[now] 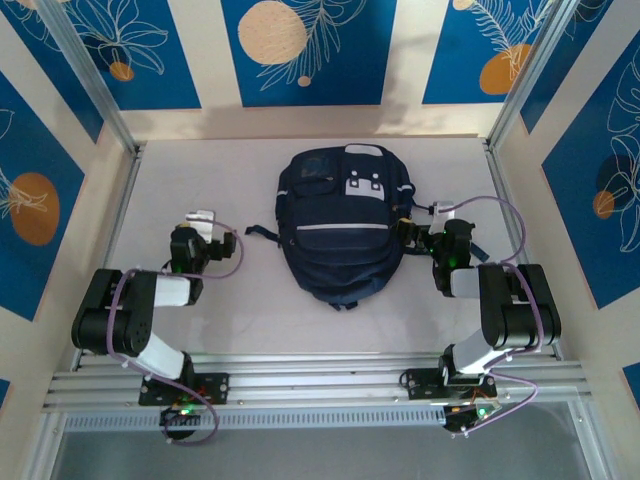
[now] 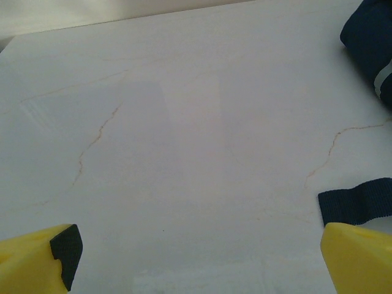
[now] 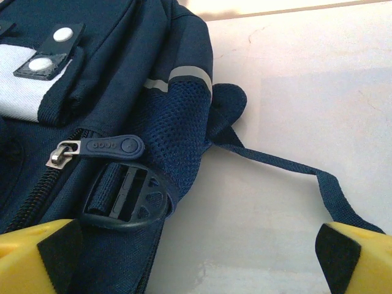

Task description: Pack the student bag

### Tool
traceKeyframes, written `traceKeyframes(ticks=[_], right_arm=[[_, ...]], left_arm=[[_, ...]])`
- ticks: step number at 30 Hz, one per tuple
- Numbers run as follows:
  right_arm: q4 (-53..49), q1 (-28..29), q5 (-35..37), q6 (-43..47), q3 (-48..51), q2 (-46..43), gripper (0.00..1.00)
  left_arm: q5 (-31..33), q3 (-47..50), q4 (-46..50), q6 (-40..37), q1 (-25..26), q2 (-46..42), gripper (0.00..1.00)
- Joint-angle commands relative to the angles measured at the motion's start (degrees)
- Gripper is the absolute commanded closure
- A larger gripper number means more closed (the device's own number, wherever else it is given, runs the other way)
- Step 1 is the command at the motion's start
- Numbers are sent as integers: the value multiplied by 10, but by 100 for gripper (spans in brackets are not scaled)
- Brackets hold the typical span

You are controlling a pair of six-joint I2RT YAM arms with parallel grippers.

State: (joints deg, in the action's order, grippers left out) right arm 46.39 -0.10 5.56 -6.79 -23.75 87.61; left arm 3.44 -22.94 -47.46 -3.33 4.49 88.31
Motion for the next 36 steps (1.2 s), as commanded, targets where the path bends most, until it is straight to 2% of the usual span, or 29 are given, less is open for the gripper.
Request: traceKeyframes(ticks=[1,3,5,36], right_arm=[[1,3,-8,14,0,-3,1],[3,8,-1,18,1,-3,1],[-5,-3,-25,12,-2,-4,1],[-3,-3,-23,13,-2,-3,1]], left_arm=[[-14,-3,-3,7,-8,1,0],[-14,-1,-5,7,-8,0,0],[-13,-1,-4,7,-7,-1,0],[-16,-1,-4,7,-8,-2,0]])
